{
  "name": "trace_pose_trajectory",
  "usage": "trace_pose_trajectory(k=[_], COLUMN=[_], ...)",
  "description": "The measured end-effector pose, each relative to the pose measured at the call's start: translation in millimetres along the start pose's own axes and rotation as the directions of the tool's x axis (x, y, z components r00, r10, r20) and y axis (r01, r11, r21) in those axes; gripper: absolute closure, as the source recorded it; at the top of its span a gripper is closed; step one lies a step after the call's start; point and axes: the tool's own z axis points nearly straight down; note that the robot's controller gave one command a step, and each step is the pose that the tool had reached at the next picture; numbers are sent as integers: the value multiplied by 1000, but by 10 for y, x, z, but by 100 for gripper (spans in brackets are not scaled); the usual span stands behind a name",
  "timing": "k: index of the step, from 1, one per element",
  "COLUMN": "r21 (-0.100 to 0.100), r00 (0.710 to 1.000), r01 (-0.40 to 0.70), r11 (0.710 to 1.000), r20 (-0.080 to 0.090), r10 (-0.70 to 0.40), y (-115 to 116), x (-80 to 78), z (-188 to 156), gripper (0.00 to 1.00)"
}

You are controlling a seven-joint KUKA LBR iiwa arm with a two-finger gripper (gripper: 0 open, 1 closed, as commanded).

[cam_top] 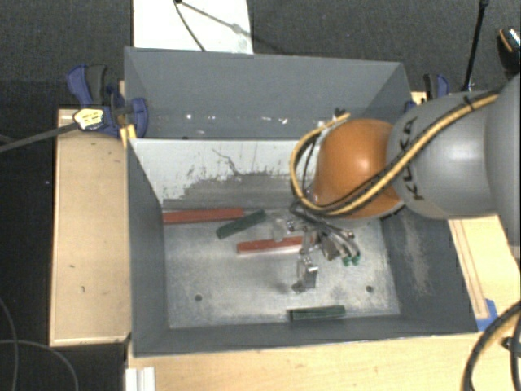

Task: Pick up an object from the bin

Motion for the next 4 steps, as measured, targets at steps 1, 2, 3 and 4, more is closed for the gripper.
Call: trace_pose_trajectory(k=[1,2,3,4], r21=[0,0,7,5], r00=[976,978,861,853], r01=[218,210,509,522], r11=[976,978,861,853], r20=[9,9,11,9], r10=[-218,-210,-509,-522], y=[277,266,119,120], x=[-389,-390,-576,-547], z=[268,258,-974,-1149], gripper=[0,100,100,100])
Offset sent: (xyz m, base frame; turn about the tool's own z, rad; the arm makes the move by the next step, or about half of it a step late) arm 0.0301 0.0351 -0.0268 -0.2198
